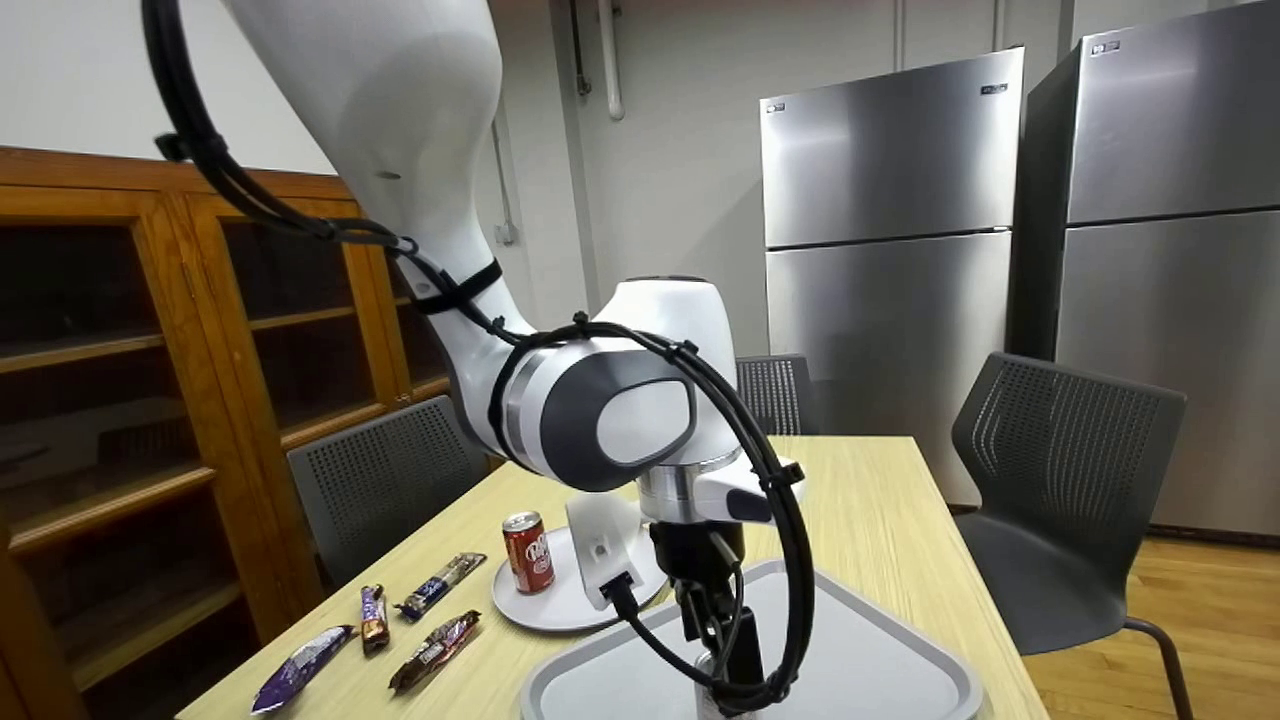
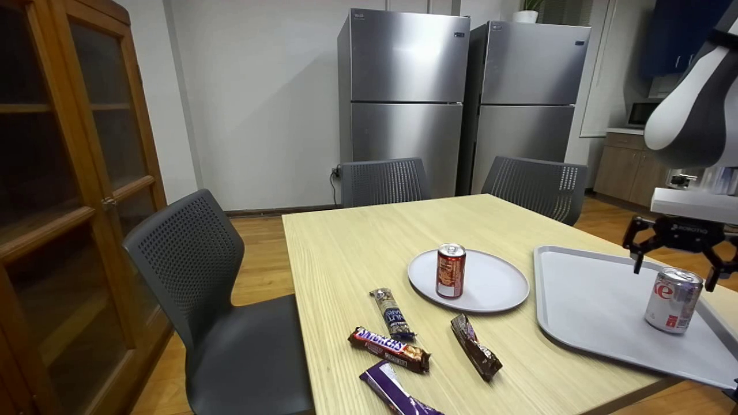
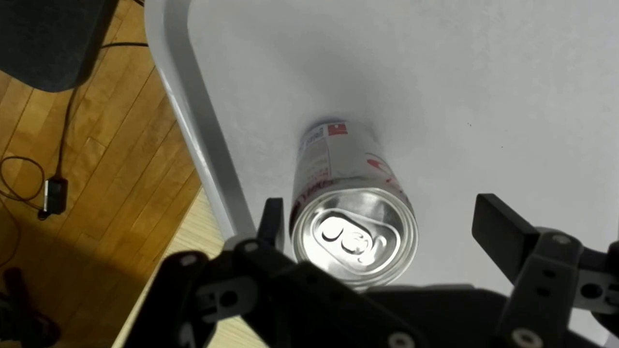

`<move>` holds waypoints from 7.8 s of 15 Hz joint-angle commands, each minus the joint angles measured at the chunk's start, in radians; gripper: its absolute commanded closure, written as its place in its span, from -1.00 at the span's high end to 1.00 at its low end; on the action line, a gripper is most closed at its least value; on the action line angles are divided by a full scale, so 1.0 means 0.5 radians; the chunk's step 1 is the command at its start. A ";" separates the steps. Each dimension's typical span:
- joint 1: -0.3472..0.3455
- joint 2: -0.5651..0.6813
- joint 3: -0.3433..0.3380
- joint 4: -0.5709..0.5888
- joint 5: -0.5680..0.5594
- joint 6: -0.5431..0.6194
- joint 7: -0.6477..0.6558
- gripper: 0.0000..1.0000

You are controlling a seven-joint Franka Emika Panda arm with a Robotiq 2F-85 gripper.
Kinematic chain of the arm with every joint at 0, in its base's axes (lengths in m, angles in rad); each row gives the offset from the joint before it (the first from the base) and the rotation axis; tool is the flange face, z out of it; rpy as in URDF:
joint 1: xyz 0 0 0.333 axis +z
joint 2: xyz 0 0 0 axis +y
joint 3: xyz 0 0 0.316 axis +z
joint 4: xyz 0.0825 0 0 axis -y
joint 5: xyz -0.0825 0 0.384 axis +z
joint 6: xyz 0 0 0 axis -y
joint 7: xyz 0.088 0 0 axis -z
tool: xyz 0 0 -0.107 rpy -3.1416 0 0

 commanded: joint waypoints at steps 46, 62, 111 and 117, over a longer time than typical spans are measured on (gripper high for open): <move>0.262 -0.105 0.191 0.113 0.184 -0.145 -0.350 -0.24; 0.275 0.242 0.360 0.642 0.222 -0.377 -0.649 -0.24; 0.407 -0.078 0.365 0.655 -0.089 -0.810 -0.752 1.00; 0.408 -0.035 0.365 0.656 -0.086 -0.763 -0.721 1.00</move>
